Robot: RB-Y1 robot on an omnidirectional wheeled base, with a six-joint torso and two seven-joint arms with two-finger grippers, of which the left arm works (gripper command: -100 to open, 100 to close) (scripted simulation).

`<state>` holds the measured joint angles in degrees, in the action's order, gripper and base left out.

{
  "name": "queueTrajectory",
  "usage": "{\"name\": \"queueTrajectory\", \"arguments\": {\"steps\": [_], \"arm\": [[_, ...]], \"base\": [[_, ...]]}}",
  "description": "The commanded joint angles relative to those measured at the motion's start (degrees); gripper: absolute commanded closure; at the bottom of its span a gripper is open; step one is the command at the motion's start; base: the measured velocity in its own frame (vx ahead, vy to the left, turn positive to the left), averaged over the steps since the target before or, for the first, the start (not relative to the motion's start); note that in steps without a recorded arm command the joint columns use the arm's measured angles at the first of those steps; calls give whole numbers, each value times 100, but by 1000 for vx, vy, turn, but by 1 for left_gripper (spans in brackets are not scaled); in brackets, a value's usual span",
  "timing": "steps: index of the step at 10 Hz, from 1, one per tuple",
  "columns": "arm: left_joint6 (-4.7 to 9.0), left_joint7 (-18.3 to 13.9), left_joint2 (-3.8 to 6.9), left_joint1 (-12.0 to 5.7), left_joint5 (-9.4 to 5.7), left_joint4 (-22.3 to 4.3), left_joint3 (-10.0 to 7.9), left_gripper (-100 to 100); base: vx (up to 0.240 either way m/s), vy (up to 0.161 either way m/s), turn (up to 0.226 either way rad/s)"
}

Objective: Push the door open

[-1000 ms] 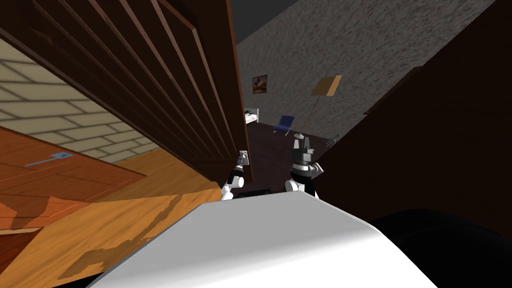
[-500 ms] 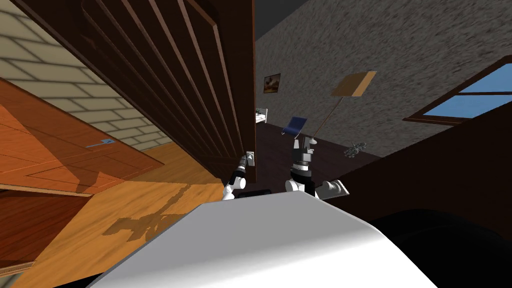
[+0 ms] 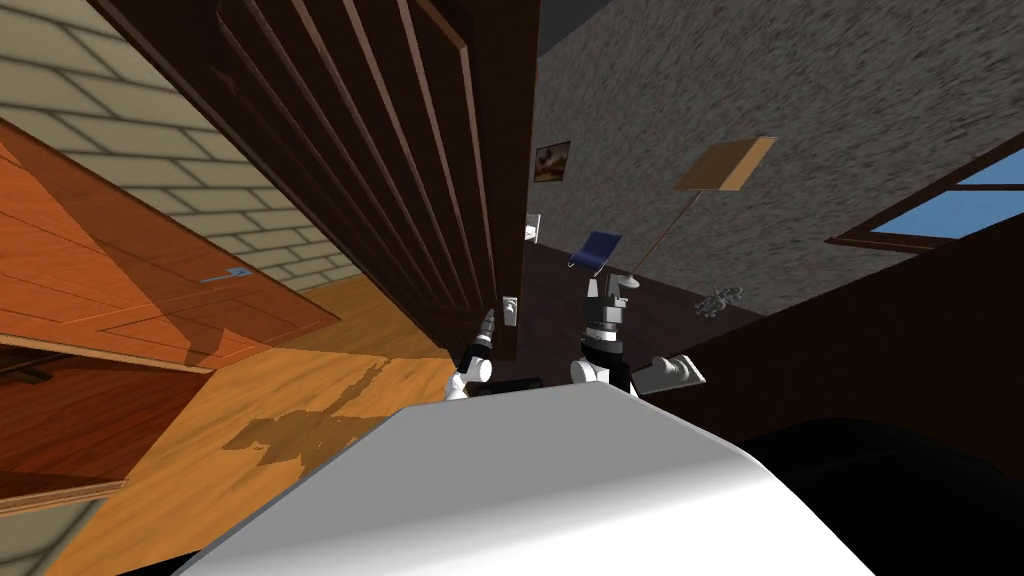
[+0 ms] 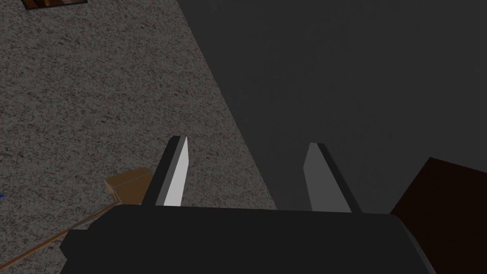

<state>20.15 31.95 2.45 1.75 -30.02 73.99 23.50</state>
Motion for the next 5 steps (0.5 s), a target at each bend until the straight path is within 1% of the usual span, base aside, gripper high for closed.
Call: {"name": "queueTrajectory", "arguments": {"steps": [1,2,3,4,5], "arm": [[-24,48,-51,56,-31,53,71,-100],[-51,92,-169,113,-58,114,133,-100],[-67,117,-270,146,-74,150,169,-100],[-79,138,-373,172,-86,178,198,-100],[-88,152,-462,191,-95,198,218,-100]], "base": [[-214,80,29],[-236,63,31],[-252,30,23],[-212,-26,13],[-176,-82,13]]}}
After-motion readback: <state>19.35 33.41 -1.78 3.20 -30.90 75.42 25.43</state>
